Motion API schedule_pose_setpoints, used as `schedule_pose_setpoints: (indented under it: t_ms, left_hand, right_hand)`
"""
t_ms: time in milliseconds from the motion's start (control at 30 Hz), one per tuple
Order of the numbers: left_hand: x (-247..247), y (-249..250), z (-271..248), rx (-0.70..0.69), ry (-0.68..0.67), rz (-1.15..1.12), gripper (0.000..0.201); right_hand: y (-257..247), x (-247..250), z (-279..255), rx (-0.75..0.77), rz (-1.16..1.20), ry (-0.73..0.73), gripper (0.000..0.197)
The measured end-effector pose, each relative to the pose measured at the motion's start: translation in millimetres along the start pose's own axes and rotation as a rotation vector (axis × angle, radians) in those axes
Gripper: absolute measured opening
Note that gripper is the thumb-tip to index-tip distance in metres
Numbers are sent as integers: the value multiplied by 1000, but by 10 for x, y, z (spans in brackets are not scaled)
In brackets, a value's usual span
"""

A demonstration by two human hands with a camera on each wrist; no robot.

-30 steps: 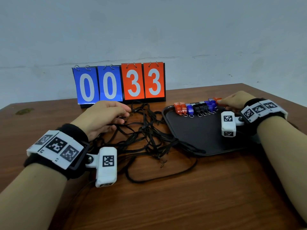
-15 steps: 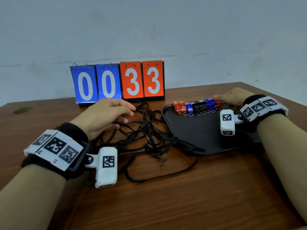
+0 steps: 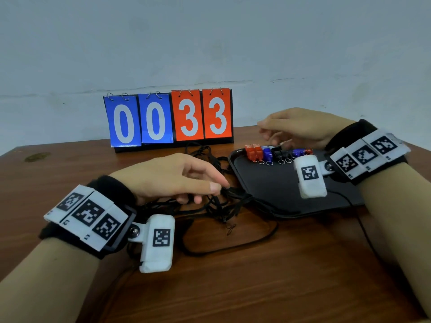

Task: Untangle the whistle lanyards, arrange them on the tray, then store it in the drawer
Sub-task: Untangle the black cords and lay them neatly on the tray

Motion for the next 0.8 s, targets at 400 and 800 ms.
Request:
schedule_pose_setpoints:
  t_ms: [400, 800]
  left_hand:
    - [-236, -59, 60, 117, -271, 66, 35]
    - [-123, -67, 6, 109, -133, -66, 18]
  right_hand:
    - [-159, -636, -53, 80, 140, -374, 36]
    - [-195, -780, -108, 49, 61, -457, 41]
Point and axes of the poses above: each hand's wrist, its own z-axis towards the middle knuckle, its own x-axis out of the back of the hand, y = z × x, the point moved 4 cm from there along z, towards the middle knuckle, and after that the axes turned 5 degrees about x, right-handed, at the moved point
